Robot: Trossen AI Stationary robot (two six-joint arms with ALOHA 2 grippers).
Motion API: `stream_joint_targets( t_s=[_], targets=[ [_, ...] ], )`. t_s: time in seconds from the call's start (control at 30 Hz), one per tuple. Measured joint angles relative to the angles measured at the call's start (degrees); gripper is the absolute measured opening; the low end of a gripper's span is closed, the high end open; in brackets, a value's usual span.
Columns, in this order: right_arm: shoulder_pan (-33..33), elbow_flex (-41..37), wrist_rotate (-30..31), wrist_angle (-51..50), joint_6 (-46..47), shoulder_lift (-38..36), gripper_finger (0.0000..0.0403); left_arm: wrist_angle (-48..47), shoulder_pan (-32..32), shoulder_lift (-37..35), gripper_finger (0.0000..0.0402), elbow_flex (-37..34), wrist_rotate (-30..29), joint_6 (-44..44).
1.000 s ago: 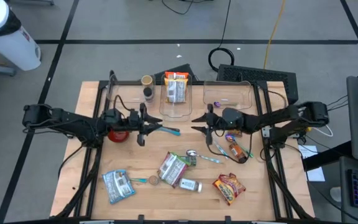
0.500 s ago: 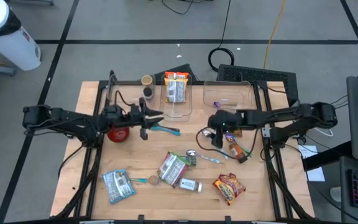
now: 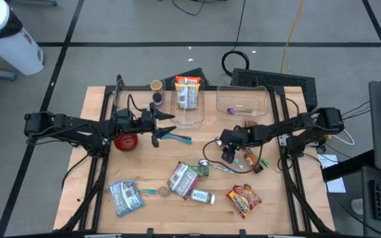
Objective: Pick & Place Food Item
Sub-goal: Put the top blue patterned spoon into the right transparent bin
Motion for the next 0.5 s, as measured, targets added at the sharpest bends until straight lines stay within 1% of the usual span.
stream_joint_targets(
  t_s=[0.13,0.33,0.4,0.5],
  targets=[
    [0.00,0.14,0.53,0.81,1.40,2.62,0.0205,-0.04,0.00,0.00,0.0248,0.00,0.00,-0.02],
    [0.68,0.21,4.43,0.41,1.49,3.41,0.0200,-0.10,0.00,0.02,0.0248,0.00,-0.02,-0.17],
    [0.70,0.21,5.68,-0.19,1.49,3.42,0.0187,-0.34,0.00,0.02,0.0248,0.00,0.00,-0.17],
    [0.44,0.19,6.41,-1.14,1.32,3.40,0.0155,-0.36,0.00,0.02,0.0248,0.00,-0.04,-0.16]
  ],
)
